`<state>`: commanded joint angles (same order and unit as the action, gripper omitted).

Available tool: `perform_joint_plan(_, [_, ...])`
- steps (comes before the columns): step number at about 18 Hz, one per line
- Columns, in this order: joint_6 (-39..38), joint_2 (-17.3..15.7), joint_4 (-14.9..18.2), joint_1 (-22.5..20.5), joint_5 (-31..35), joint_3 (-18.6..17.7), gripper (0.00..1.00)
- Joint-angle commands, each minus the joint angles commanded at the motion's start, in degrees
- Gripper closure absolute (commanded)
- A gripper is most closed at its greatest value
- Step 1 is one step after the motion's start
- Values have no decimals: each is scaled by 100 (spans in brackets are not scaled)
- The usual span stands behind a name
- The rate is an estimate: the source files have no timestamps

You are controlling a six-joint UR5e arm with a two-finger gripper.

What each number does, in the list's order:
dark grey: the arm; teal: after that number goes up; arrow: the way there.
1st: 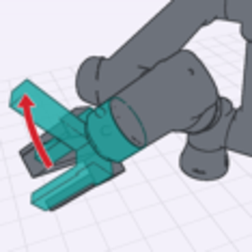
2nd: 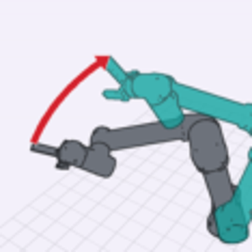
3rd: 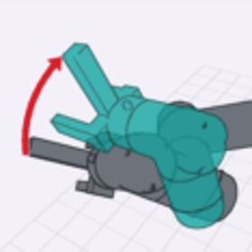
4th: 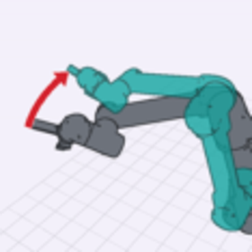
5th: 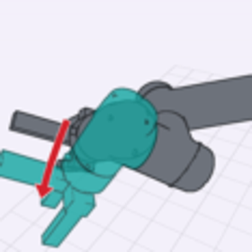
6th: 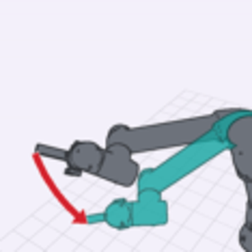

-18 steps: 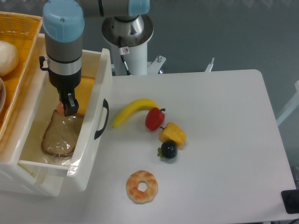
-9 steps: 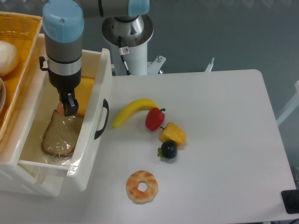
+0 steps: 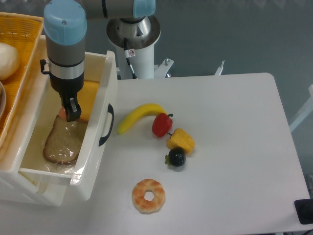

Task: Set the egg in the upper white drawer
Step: 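Lower the egg into the drawer beside the bread slice, then open the gripper to release the egg and raise it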

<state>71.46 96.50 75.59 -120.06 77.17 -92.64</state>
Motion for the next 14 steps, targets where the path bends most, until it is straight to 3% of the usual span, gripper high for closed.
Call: perform_joint_plan(14, [0, -61, 0, 9, -18, 9, 38])
